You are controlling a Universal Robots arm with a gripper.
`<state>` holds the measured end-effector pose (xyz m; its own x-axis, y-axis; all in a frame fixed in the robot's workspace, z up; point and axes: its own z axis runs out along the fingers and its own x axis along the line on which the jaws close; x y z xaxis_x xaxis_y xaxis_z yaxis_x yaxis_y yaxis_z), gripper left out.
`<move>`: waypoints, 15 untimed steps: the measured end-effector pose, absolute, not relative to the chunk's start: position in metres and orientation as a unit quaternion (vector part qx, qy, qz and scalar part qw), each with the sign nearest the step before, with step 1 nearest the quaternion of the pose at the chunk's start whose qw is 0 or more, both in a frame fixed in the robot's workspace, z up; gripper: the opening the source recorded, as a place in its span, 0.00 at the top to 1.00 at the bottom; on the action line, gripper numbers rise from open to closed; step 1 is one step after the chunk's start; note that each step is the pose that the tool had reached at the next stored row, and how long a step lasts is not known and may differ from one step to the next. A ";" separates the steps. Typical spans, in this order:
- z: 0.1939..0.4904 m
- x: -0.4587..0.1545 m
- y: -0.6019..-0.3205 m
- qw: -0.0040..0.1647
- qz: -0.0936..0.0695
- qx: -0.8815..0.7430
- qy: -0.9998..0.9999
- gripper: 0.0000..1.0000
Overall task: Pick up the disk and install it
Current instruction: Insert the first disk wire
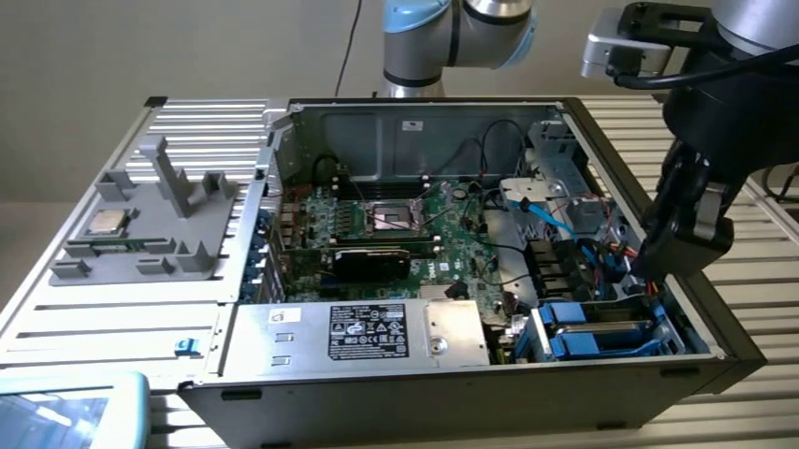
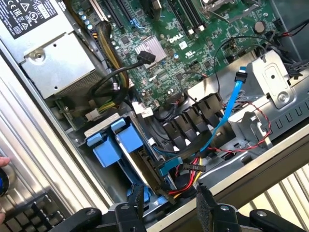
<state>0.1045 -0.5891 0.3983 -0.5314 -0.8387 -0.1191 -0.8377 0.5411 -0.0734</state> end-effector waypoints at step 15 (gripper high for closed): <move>0.398 0.105 -0.589 0.076 0.020 -0.586 0.806 0.44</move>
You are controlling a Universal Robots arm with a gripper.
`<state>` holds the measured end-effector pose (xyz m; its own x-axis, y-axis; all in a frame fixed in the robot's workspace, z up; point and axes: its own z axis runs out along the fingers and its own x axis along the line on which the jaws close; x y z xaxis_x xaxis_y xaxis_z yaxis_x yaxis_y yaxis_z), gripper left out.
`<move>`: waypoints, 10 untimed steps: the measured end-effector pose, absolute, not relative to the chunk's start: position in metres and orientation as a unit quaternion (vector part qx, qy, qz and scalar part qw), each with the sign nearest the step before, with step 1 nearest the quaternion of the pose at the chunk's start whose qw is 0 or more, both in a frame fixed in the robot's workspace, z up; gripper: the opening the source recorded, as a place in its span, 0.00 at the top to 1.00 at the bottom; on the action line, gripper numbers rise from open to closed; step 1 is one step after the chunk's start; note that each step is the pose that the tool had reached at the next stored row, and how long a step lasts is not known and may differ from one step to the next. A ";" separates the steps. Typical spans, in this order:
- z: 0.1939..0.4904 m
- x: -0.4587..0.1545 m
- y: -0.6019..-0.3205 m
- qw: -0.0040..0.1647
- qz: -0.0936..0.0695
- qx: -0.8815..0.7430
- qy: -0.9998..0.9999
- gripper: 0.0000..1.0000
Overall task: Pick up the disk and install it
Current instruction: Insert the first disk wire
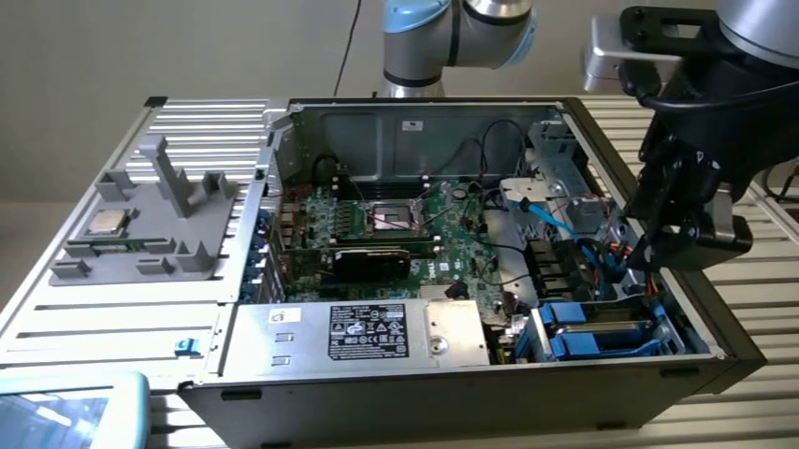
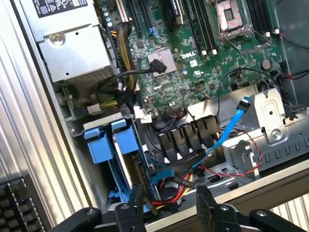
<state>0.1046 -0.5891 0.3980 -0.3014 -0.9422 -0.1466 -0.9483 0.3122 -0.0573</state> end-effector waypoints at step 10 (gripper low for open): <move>0.397 0.106 -0.617 0.089 0.038 -0.593 0.799 0.44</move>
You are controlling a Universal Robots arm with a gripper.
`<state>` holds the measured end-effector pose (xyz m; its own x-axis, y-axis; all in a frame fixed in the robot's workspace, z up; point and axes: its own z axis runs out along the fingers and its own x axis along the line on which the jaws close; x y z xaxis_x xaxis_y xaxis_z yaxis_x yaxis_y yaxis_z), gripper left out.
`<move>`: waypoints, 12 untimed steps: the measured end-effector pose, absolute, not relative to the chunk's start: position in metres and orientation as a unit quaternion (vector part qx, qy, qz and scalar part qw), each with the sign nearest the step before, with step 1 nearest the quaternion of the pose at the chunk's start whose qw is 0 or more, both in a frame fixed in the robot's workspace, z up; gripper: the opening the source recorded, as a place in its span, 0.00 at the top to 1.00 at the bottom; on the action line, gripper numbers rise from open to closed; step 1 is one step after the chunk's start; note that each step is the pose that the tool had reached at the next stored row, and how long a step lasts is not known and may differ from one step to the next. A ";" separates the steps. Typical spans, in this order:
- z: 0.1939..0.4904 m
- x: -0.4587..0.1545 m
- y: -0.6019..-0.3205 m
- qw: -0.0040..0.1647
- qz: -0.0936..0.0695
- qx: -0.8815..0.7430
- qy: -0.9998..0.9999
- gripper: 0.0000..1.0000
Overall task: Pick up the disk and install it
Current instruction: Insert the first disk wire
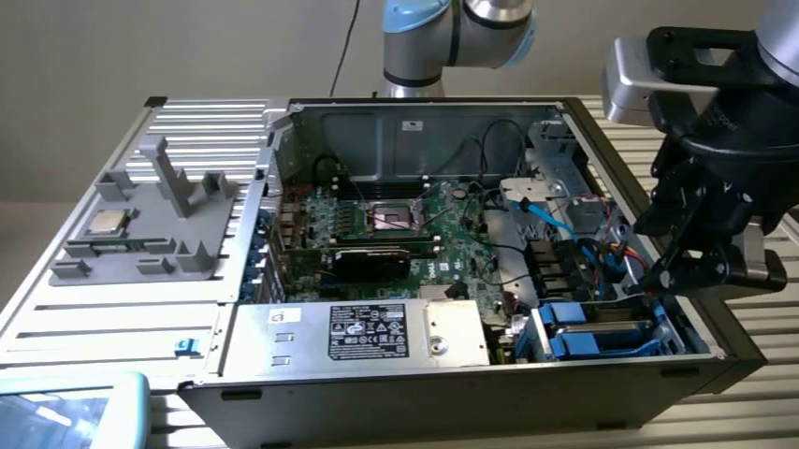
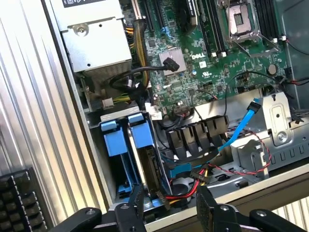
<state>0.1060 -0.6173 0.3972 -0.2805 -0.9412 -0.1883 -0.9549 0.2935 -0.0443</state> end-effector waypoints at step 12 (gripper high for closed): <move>0.394 0.106 -0.620 0.094 0.055 -0.652 0.750 0.44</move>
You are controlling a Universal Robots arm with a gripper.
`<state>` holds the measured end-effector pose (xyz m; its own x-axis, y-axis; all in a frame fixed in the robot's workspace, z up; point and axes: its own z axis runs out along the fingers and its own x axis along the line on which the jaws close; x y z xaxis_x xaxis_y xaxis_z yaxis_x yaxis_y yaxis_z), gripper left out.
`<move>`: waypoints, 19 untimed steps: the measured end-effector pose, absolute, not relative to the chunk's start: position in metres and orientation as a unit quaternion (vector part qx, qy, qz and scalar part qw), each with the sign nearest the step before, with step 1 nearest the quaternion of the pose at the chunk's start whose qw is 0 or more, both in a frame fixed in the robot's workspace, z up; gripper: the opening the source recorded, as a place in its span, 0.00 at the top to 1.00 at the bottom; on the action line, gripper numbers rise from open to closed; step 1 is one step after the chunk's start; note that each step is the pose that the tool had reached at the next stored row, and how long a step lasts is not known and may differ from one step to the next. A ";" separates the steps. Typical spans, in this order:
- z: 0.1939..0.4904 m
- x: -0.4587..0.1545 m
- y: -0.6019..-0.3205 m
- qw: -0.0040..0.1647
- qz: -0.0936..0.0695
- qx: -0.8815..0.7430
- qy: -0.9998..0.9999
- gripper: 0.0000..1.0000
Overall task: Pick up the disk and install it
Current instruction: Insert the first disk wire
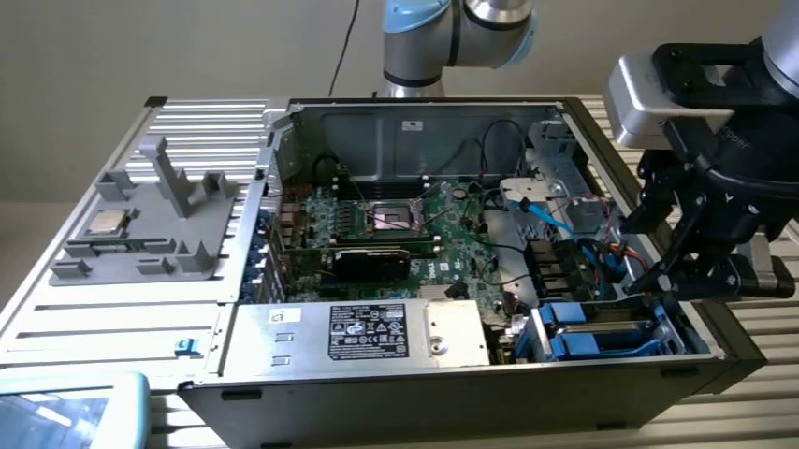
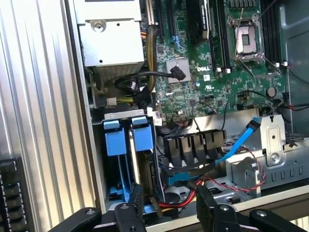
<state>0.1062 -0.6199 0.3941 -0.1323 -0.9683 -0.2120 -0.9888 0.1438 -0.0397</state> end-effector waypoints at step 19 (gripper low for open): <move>0.384 0.119 -0.630 0.094 0.064 -0.696 0.708 0.44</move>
<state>0.1186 -0.6298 0.3840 -0.0122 -0.9746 -0.2235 -0.9990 0.0217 -0.0401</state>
